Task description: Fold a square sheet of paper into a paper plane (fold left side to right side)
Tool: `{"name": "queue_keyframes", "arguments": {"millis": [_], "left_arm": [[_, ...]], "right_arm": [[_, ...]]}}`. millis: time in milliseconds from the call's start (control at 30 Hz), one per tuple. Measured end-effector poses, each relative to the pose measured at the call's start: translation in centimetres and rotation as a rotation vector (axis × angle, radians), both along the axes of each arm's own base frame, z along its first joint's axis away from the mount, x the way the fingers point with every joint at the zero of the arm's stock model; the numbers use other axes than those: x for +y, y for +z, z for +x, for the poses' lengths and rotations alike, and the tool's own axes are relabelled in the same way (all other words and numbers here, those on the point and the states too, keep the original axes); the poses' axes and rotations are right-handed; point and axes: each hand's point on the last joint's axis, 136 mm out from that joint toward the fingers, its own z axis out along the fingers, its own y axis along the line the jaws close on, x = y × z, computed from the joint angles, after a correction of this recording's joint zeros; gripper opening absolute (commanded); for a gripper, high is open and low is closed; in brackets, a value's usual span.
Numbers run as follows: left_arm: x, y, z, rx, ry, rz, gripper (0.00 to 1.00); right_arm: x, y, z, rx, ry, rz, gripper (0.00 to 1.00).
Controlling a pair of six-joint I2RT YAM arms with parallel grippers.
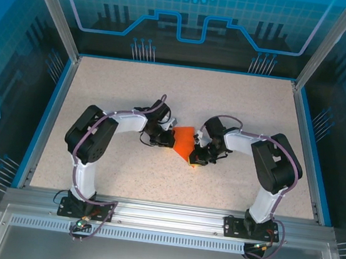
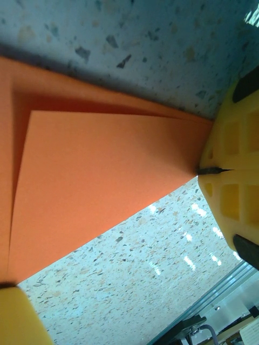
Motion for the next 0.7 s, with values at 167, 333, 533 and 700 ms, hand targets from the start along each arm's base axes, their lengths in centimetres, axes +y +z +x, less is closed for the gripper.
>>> {"name": "queue_keyframes", "arguments": {"millis": [167, 333, 533, 700], "left_arm": [[0.8, 0.1, 0.4, -0.011, 0.003, 0.013, 0.05], [3.0, 0.2, 1.4, -0.031, 0.051, 0.057, 0.15], [4.7, 1.5, 0.9, -0.044, 0.127, 0.048, 0.31], [4.5, 4.2, 0.0, -0.075, 0.188, -0.034, 0.42]], "right_arm": [[0.0, 0.1, 0.0, -0.004, 0.0, 0.002, 0.0], [0.1, 0.1, 0.1, -0.017, 0.0, 0.019, 0.04], [-0.4, 0.6, 0.2, -0.078, -0.01, 0.013, 0.25], [-1.4, 3.1, 1.8, -0.232, -0.02, -0.033, 0.48]]}}
